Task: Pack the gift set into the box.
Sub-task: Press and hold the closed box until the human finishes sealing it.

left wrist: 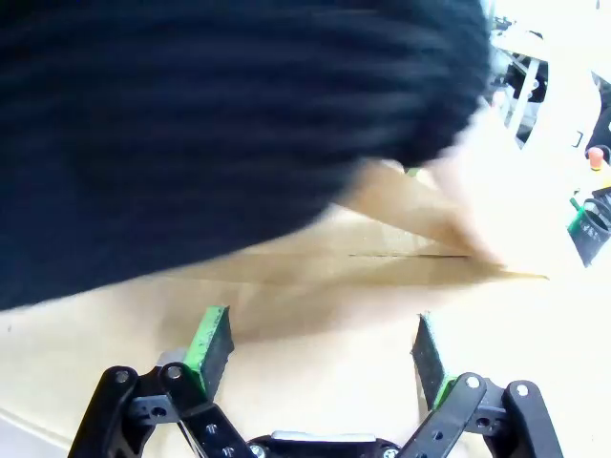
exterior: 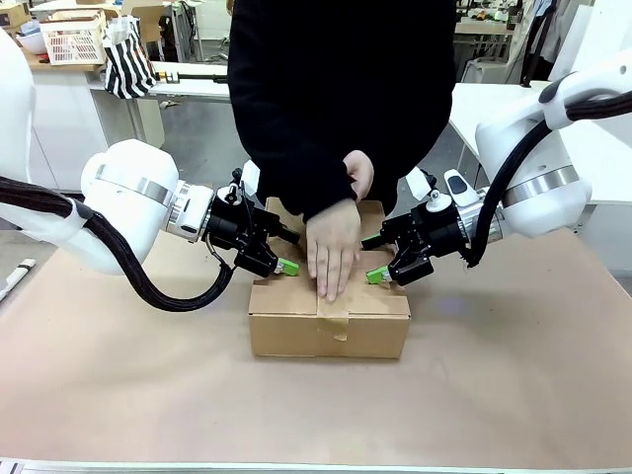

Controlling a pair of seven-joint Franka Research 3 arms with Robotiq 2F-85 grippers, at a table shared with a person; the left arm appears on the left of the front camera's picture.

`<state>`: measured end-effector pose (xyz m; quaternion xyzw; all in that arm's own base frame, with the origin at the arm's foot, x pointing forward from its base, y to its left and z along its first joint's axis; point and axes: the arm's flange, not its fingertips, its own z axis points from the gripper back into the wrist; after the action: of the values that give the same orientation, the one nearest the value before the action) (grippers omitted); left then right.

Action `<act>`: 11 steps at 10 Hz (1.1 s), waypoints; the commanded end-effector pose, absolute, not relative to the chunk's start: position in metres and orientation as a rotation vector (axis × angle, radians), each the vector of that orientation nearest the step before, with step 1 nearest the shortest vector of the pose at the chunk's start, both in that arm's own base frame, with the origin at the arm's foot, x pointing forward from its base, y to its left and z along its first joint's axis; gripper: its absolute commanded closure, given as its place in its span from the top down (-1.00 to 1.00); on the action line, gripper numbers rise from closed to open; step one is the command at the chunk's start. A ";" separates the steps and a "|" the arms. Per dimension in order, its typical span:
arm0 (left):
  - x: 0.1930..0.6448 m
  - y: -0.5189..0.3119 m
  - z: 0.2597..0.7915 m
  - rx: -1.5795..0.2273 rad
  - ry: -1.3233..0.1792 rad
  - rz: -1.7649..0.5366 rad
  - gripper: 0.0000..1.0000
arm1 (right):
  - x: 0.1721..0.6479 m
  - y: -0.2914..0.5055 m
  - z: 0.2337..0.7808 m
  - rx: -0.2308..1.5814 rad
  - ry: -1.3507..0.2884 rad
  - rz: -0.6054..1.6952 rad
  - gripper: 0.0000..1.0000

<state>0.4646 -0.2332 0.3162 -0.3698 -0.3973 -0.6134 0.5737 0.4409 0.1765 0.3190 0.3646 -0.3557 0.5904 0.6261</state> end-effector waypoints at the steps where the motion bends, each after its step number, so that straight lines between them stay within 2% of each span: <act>1: 0.464 -0.233 0.314 -0.868 -0.928 -1.435 1.00 | 0.441 0.176 0.317 0.831 -0.813 1.353 1.00; 11: 0.464 -0.233 0.314 -0.868 -0.928 -1.435 1.00 | 0.441 0.176 0.317 0.831 -0.813 1.353 1.00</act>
<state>0.4646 -0.2332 0.3162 -0.3697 -0.3973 -0.6134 0.5737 0.4409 0.1765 0.3190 0.3646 -0.3557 0.5904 0.6261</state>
